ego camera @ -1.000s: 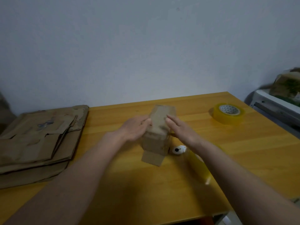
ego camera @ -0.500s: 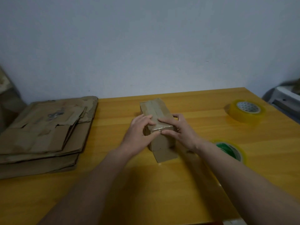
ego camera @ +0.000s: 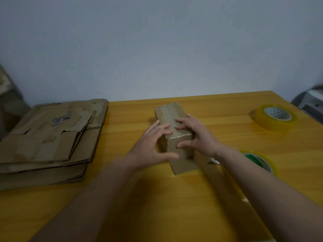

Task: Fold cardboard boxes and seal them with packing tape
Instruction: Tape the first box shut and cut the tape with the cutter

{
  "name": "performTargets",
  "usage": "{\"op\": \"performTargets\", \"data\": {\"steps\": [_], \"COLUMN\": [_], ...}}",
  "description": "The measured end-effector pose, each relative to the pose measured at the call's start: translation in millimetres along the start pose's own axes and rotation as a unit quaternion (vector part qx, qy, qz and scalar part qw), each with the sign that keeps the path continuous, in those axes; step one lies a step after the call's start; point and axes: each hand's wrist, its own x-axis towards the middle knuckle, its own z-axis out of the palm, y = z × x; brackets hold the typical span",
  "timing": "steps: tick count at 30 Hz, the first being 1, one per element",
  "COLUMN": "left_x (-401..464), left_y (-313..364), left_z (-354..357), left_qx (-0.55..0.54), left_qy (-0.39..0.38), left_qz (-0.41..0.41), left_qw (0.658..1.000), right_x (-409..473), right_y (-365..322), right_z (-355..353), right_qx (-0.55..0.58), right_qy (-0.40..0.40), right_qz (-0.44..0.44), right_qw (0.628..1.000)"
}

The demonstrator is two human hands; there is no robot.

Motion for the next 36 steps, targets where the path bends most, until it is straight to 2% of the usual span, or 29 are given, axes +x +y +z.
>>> {"op": "performTargets", "data": {"steps": [4,6,9,12,19,22,26,29,31,34,36], "left_x": [7.4,8.9,11.7,14.5,22.3,25.0,35.1,43.7,45.2,38.4,31.1], "left_y": [-11.9,-14.0,-17.1,-26.0,-35.0,-26.4,-9.5,-10.6,-18.6,-26.1,-16.3], "left_z": [2.9,16.3,35.1,41.5,61.4,68.4,79.5,86.3,87.1,75.2,55.7], "left_qx": [-0.016,-0.025,-0.041,-0.015,0.012,-0.009,-0.086,-0.074,-0.048,0.001,-0.061], "left_qy": [0.072,0.127,0.189,0.206,0.267,0.318,0.395,0.445,0.436,0.373,0.327], "left_qz": [0.029,0.038,0.052,0.079,0.117,0.107,0.055,0.066,0.084,0.108,0.058], "left_qw": [0.997,0.991,0.98,0.975,0.956,0.942,0.913,0.89,0.895,0.921,0.941], "right_x": [1.1,1.6,7.8,15.9,15.8,18.0,11.0,8.3,5.8,-1.3,-8.9], "right_y": [-1.7,-3.4,-3.1,0.2,-1.6,-2.0,5.1,3.0,0.2,-4.5,-12.8], "right_z": [-4.8,-7.1,5.9,29.7,51.6,61.4,62.2,63.0,61.0,52.4,49.5], "right_qx": [0.11,0.146,0.157,0.143,0.151,0.156,0.189,0.238,0.257,0.275,0.258], "right_qy": [-0.055,-0.05,0.072,0.196,0.343,0.377,0.335,0.314,0.294,0.228,0.183], "right_qz": [0.023,0.026,0.017,0.02,0.009,0.021,0.012,0.035,0.053,0.09,0.106], "right_qw": [0.992,0.988,0.985,0.97,0.927,0.913,0.923,0.919,0.919,0.93,0.943]}}
